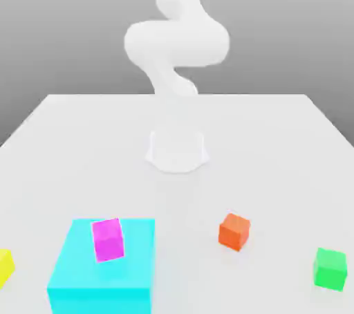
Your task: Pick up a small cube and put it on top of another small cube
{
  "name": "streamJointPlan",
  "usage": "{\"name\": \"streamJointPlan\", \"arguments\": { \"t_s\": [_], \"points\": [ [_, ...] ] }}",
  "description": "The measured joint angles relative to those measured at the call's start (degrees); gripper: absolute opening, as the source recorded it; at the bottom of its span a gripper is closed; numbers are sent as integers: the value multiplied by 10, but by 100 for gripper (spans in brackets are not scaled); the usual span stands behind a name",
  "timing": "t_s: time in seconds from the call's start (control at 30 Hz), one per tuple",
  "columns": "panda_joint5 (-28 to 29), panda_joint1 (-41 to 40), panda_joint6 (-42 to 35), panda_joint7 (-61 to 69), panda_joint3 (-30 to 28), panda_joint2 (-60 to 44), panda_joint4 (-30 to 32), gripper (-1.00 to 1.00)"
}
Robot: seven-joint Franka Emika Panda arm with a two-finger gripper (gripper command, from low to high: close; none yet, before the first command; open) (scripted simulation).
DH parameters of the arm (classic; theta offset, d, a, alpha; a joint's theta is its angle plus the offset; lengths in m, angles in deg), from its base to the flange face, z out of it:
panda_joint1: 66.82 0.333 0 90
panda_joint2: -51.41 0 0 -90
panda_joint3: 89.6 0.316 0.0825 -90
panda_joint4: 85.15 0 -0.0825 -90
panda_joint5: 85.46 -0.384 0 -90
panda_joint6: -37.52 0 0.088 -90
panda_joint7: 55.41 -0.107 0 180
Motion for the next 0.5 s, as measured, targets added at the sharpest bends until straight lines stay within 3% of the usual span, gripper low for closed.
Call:
{"name": "streamJointPlan", "arguments": {
  "t_s": [0.5],
  "points": [
    [-3,138,231,255,2,-308,240,0]
  ]
}}
